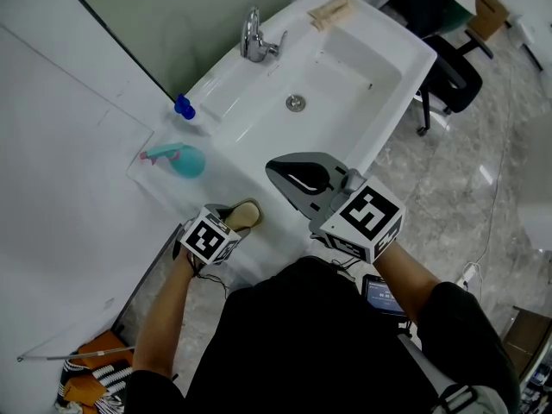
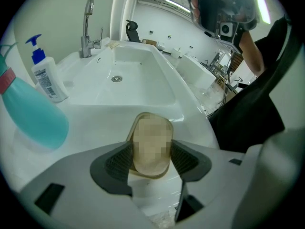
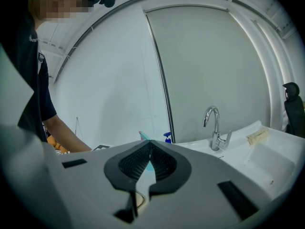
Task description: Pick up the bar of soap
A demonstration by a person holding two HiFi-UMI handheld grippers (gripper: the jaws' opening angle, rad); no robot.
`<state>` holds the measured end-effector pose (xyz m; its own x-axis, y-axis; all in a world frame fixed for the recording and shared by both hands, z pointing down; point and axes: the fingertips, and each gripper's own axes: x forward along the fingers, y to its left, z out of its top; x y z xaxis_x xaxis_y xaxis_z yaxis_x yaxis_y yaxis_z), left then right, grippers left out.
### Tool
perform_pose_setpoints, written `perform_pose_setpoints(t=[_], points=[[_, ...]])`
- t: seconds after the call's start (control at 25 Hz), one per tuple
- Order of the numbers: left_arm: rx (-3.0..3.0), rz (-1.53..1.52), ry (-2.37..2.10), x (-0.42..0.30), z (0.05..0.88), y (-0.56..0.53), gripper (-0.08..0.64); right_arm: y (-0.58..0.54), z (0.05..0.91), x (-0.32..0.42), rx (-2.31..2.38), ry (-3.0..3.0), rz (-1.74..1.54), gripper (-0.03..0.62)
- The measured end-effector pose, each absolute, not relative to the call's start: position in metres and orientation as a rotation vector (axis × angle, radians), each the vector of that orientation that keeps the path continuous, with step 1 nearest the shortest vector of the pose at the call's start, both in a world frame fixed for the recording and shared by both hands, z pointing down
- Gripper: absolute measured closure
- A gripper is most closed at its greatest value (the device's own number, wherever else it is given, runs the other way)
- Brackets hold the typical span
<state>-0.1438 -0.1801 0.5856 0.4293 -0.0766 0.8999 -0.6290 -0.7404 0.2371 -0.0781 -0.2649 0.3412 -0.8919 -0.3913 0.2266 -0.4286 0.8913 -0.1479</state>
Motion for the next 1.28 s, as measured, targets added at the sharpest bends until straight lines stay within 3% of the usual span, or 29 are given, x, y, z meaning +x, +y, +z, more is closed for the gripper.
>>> perform_pose_setpoints(t=[0.8, 1.28], points=[[2.172, 1.144, -0.662, -0.140, 0.556, -0.190, 0.296, -0.262, 0.337, -0.079, 0.608, -2.873, 0.260, 0.584], [2.284, 0.876, -0.843, -0.137, 0.486, -0.207, 0.296, -0.261, 0.329, -0.081, 0.591, -2.889, 0.228, 0.584]])
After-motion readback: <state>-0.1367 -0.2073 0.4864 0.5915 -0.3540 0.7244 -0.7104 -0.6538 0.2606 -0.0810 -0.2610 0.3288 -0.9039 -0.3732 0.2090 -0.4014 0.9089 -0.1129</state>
